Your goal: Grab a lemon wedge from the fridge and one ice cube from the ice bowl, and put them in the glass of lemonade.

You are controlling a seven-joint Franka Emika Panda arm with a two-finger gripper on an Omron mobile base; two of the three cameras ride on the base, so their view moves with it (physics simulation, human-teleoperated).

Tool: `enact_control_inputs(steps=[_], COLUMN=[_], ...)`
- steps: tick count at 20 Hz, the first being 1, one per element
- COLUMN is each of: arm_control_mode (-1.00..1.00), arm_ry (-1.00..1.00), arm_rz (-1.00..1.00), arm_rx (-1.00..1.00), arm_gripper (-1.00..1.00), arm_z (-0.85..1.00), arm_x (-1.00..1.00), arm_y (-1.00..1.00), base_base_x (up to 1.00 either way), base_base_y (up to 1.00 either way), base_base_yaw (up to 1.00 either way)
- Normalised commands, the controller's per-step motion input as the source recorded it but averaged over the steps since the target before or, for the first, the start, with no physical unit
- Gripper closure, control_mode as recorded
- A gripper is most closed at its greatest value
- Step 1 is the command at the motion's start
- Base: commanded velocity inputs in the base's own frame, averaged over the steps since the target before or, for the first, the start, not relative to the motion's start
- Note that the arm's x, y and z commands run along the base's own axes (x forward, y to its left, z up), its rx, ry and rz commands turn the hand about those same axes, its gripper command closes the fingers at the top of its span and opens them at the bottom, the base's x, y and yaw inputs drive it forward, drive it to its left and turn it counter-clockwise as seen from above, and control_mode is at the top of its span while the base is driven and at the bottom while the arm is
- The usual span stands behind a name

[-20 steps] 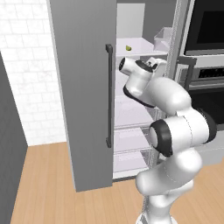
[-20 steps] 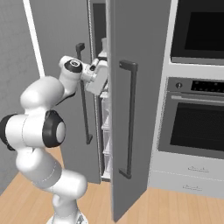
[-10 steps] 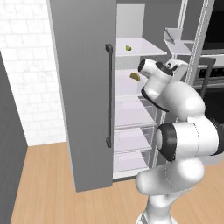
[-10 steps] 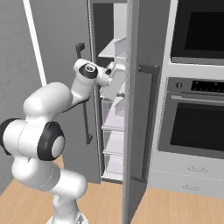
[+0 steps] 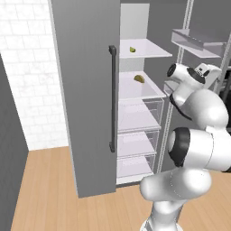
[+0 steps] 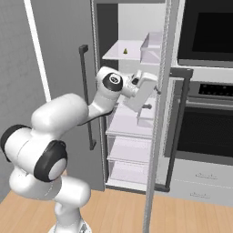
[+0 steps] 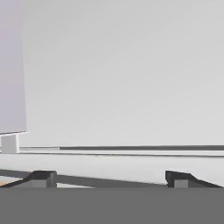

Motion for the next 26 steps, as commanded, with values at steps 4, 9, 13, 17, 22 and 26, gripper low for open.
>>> enact_control_inputs(steps=[4,9,13,17,22,26], arm_control_mode=[-1.0,-1.0,-1.0,-1.0,-1.0,-1.0], arm_ry=[0.0,0.0,-0.13,-0.31,-0.48,-0.24], arm_rz=[0.0,0.0,0.02,0.04,0.06,0.05], arm_rx=[0.0,0.0,0.02,0.11,0.36,0.21], arm_gripper=[-1.0,-1.0,-1.0,-1.0,-1.0,-1.0], arm_z=[0.0,0.0,0.02,0.26,0.05,0.16], arm_x=[-0.07,0.0,-0.58,-0.7,-0.15,0.0], arm_y=[-0.38,-0.05,0.0,0.16,0.52,0.89], base_base_x=[0.0,0.0,0.0,0.0,0.0,0.0], base_base_y=[0.0,0.0,0.0,0.0,0.0,0.0], base_base_yaw=[0.0,0.0,0.0,0.0,0.0,0.0])
